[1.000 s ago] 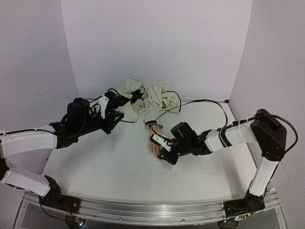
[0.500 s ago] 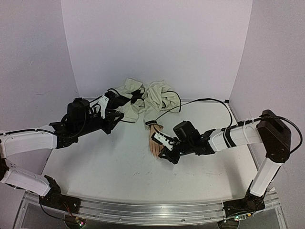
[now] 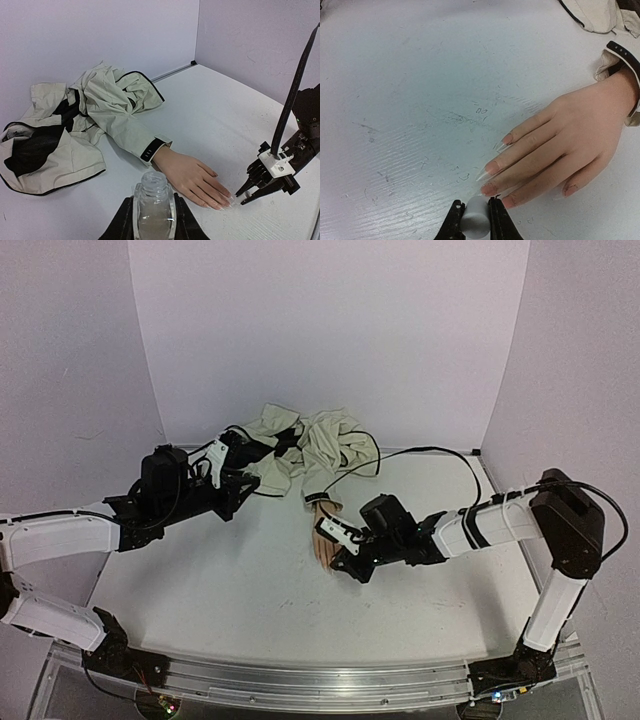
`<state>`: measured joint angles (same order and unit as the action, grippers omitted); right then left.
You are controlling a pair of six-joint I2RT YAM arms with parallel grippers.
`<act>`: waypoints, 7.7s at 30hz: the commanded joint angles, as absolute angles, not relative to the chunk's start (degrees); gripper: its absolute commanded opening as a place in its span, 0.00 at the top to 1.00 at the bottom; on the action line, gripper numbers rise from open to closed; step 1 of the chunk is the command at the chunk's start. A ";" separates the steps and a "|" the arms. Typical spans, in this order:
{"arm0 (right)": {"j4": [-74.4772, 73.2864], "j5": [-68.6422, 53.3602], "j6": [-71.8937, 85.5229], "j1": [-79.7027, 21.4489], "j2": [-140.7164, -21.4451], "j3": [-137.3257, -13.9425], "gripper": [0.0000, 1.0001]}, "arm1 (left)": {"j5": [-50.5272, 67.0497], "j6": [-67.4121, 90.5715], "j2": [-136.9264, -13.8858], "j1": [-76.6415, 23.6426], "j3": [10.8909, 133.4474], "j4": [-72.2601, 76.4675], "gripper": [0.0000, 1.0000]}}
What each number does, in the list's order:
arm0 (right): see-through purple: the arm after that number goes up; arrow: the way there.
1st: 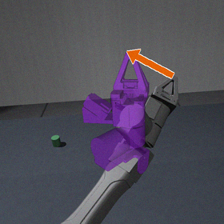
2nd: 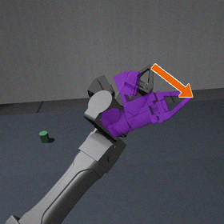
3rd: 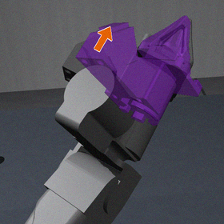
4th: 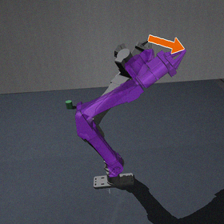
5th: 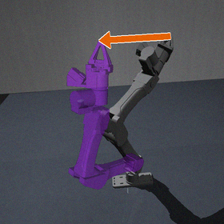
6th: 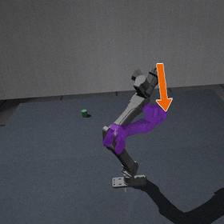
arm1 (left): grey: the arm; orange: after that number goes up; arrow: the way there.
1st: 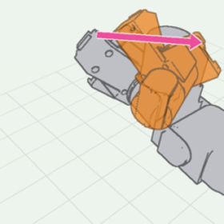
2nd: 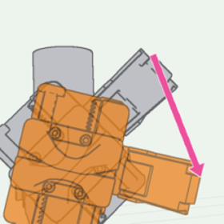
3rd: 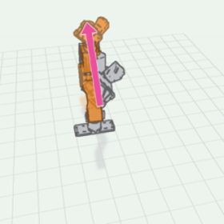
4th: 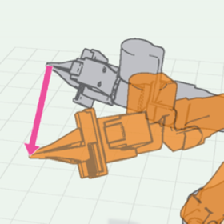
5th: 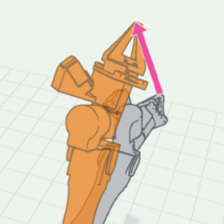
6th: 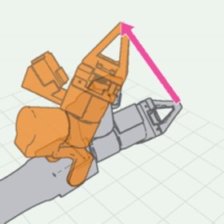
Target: Paint the nails
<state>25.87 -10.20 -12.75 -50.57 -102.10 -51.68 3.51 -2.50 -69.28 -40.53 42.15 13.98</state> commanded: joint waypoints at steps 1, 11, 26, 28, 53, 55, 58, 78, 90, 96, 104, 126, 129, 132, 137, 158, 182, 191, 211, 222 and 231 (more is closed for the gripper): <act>27.18 -9.40 -12.55 -51.06 -103.15 -54.39 1.00 | 4.48 -2.20 -67.88 -40.25 43.62 16.61 1.00; 27.50 -8.13 -12.26 -51.06 -104.26 -55.01 1.00 | 4.15 -2.30 -67.28 -40.25 43.15 16.61 1.00; 27.36 -8.95 -12.15 -51.03 -105.02 -55.28 1.00 | 4.20 -2.33 -67.13 -40.25 43.09 16.61 1.00; 27.26 -9.13 -12.13 -51.06 -105.17 -55.28 1.00 | 4.14 -2.37 -67.07 -40.25 43.04 16.61 1.00; 25.14 -11.83 -12.05 -51.06 -105.07 -54.88 1.00 | 4.04 -2.29 -66.55 -40.28 42.80 16.44 1.00; 24.98 -11.84 -12.02 -51.11 -104.90 -54.47 1.00 | 3.91 -2.37 -66.37 -40.27 42.82 16.44 1.00; 24.89 -11.85 -11.87 -51.07 -104.31 -54.07 1.00 | 3.87 -2.37 -66.32 -40.25 42.80 16.35 1.00; 26.36 -10.60 -11.74 -51.09 -99.66 -51.15 1.00 | 4.26 -2.16 -66.23 -40.28 42.85 16.26 1.00; 29.09 -8.15 -11.87 -51.06 -100.93 -53.22 1.00 | 4.56 -2.02 -67.16 -40.26 43.57 16.26 1.00; 27.70 -7.95 -12.30 -51.11 -102.87 -54.26 1.00 | 4.51 -2.20 -67.26 -40.25 43.77 16.18 1.00; 27.06 -7.03 -12.39 -51.10 -102.50 -53.52 1.00 | 4.58 -2.16 -67.29 -40.26 43.68 16.20 1.00; 26.35 -8.29 -12.40 -51.81 -103.89 -53.63 1.00 | 4.21 -2.29 -66.70 -40.25 42.99 16.17 1.00; 26.02 -8.13 -12.27 -51.94 -103.80 -53.31 1.00 | 4.22 -2.31 -66.63 -40.21 42.97 16.17 1.00; 25.98 -8.23 -12.17 -51.90 -103.54 -53.02 1.00 | 4.22 -2.29 -66.53 -40.25 43.07 16.19 1.00; 25.58 -8.54 -12.05 -51.94 -104.26 -53.42 1.00 | 4.26 -2.20 -66.45 -40.25 42.98 16.17 1.00; 24.00 -9.60 -12.02 -52.33 -103.95 -53.09 1.00 | 4.11 -2.31 -66.18 -40.25 42.80 16.09 1.00; 28.14 -5.27 -12.48 -52.90 -101.66 -52.69 1.00 | 4.39 -2.14 -66.23 -40.25 43.15 16.00 1.00; 27.89 -4.53 -12.62 -52.90 -104.13 -54.08 1.00 | 4.55 -2.20 -66.52 -40.30 43.24 16.00 1.00; 26.13 -5.97 -11.78 -52.86 -102.33 -51.82 1.00 | 4.83 -2.12 -66.67 -40.25 43.54 15.91 1.00; 26.21 -7.14 -11.85 -52.90 -100.94 -51.50 1.00 | 4.92 -1.53 -65.37 -40.25 42.99 15.83 1.00; 27.76 -9.48 -6.25 -52.86 -93.62 -50.53 1.00 | 6.27 1.53 -60.98 -40.25 42.70 14.88 1.00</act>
